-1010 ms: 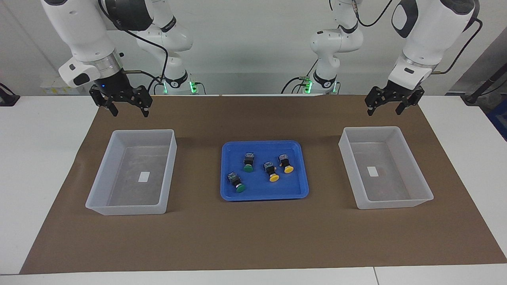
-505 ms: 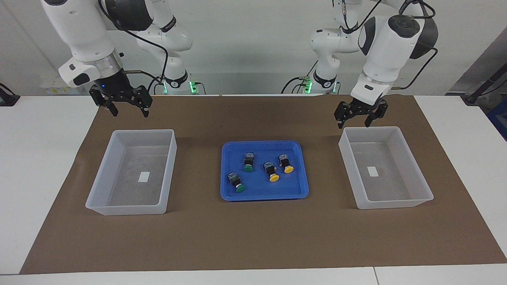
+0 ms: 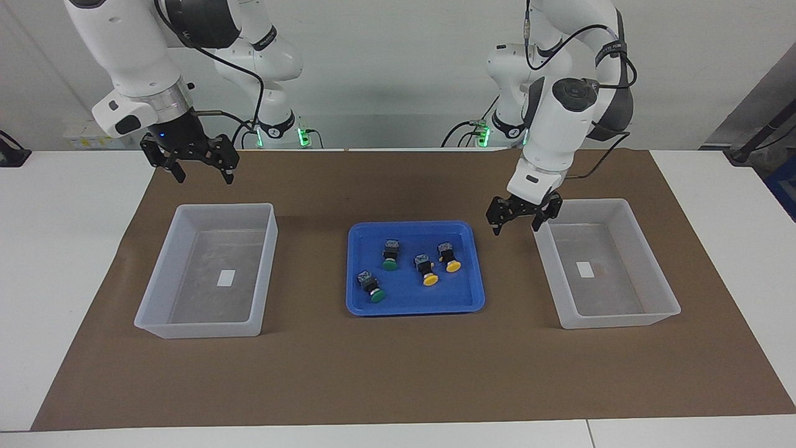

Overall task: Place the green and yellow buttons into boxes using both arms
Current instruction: 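Reach the left gripper toward the yellow buttons in the blue tray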

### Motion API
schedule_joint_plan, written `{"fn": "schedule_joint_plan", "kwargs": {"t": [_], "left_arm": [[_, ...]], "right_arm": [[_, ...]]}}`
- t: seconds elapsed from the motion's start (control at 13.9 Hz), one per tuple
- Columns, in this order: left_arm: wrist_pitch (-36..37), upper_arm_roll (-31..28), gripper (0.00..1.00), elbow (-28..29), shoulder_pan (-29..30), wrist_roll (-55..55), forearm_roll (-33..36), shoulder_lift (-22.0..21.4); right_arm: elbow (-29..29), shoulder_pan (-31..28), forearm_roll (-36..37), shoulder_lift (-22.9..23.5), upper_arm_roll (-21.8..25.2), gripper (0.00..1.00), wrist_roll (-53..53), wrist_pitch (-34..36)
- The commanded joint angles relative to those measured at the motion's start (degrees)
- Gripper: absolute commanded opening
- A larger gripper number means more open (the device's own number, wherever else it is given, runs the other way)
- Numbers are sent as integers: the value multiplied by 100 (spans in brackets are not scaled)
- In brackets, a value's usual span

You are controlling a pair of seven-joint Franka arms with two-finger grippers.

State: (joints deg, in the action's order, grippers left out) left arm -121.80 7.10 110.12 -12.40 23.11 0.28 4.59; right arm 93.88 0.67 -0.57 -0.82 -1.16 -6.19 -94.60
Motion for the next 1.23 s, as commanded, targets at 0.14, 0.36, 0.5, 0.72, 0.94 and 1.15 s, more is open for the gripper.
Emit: {"fn": "schedule_joint_plan", "kwargs": {"t": [0.14,0.36,0.5,0.72,0.94,1.15], "left_arm": [[-501,-69,100,395,-157,132,7,-107],[-784,-69,100,580,-166,132,7,-125],[-958,-69,100,686,-175,123,7,-125],[-1240,-69,100,835,-376,149,-2,6],[-1355,-69,100,836,-499,193,-2,182],[-1714,-69,100,836,-754,658,-2,411]], "right_arm": [[61,-32,-13,-50,-33,100,-31,20],[61,-32,-13,-50,-33,100,-31,20],[61,-32,-13,-50,-33,100,-31,20],[61,-32,-13,-50,-33,100,-31,20],[61,-32,-13,-50,-33,100,-31,20],[61,-32,-13,-50,-33,100,-31,20]]}}
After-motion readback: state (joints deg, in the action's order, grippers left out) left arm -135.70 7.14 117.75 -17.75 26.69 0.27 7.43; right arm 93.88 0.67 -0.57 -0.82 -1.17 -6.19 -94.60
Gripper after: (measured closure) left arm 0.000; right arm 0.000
